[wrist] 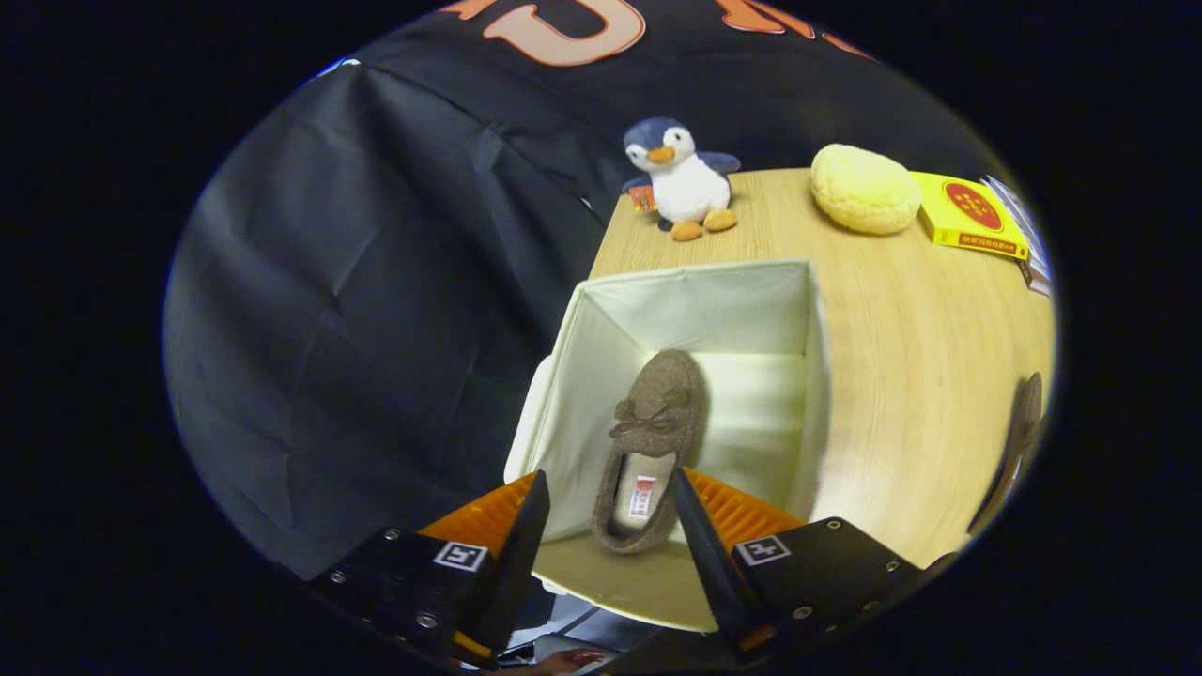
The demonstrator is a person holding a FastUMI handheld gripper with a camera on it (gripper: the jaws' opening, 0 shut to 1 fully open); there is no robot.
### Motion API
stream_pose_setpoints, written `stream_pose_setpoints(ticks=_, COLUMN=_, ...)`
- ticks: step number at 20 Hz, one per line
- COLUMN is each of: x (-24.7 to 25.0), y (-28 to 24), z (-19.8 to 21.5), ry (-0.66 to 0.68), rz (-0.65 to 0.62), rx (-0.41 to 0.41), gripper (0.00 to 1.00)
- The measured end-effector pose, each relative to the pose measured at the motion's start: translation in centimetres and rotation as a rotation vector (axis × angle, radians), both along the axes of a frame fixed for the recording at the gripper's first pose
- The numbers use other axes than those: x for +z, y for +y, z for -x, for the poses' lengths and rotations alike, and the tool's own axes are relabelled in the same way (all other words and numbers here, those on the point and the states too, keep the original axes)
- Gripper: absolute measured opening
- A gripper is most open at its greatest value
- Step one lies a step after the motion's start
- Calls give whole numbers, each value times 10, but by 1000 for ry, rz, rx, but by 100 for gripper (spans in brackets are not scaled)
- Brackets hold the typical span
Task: Open the storage box then place both shoes into the box .Put the left shoe in first, then the right shoe, with the right side of both shoes facing outward in a uniform manner.
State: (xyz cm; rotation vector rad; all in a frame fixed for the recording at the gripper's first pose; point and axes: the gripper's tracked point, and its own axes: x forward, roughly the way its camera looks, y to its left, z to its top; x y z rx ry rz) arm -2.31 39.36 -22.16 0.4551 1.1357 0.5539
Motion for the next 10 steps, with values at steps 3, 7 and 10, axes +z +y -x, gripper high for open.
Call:
stream_pose_setpoints(ticks=3, x=11, y=-53, z=-4, ry=-68, rz=19, rx=-41, gripper=96)
stream_pose_setpoints(ticks=7, x=2, y=-140, z=-2, ry=-145, rz=85, rx=-106, gripper=97)
stream_pose_setpoints(ticks=10, x=-25, y=-209, z=13, ry=-123, rz=170, rx=-144, gripper=98)
